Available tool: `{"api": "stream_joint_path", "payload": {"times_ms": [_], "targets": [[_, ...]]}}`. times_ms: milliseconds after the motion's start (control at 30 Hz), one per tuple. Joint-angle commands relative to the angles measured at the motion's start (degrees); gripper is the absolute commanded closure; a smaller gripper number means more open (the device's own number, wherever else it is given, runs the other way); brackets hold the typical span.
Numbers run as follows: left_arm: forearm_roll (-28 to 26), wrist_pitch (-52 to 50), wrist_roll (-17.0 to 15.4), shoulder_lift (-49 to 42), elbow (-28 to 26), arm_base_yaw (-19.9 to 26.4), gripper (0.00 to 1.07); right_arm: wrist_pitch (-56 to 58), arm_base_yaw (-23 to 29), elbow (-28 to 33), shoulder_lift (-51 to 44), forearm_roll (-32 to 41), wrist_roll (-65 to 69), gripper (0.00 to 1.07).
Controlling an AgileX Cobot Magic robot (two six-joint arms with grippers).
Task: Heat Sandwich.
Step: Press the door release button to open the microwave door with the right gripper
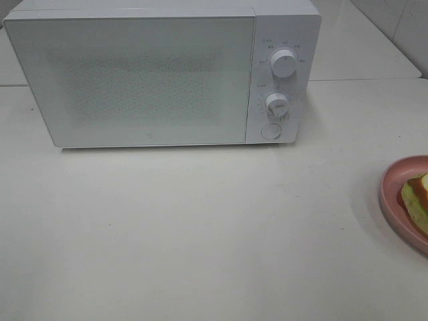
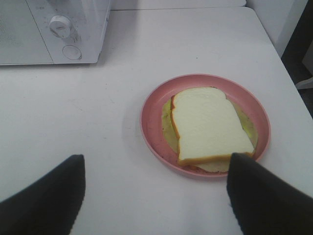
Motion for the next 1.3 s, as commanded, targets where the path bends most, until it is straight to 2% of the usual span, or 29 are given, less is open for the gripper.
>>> {"api": "stream_joint_path", "payload": {"times_ms": [33,567,1300], "targets": [[-0.06,-0.34,0.23,-1.55,0.17,0.06,0.07,-0.52,-0.29,0.00,-1.55,0.11,-0.06,0.31],[-0.06,-0.34,0.23,-1.55,0.17,0.06,0.07,-1.72,-0.29,-1.49,0.29,0.11,-0.06,0.31],[-0.06,-0.34,0.23,-1.55,0.17,0.06,0.07,-19.42,-0.29,-1.95,24.47,0.06,-0.06,0.31]]}}
